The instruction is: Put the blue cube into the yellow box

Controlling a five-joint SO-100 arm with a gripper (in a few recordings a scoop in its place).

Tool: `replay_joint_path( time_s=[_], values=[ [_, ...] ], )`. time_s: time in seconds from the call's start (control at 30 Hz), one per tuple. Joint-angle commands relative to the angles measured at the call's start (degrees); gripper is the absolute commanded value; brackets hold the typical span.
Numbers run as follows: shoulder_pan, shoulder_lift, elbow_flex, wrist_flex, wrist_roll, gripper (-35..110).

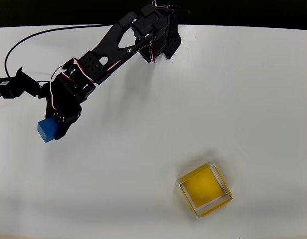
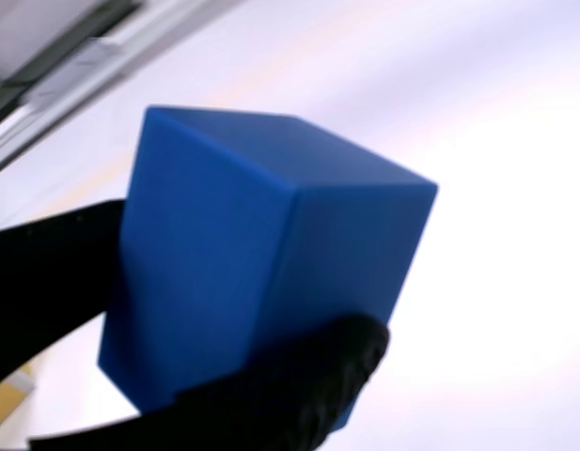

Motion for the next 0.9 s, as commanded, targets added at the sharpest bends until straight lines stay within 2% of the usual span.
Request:
replay_joint_path(
  time_s=[0.0,0.47,0.67,0.87],
  values=[
    [-7.3,13.3,2.1,-9.3,-2.7,15],
    [-33.8,14.6,5.1,-27.1,-9.3,15],
    [-39.7,11.5,3.6,-32.2,-9.8,14],
    [-43.2,6.9,-2.3,-32.3,-8.3,15]
  ],
)
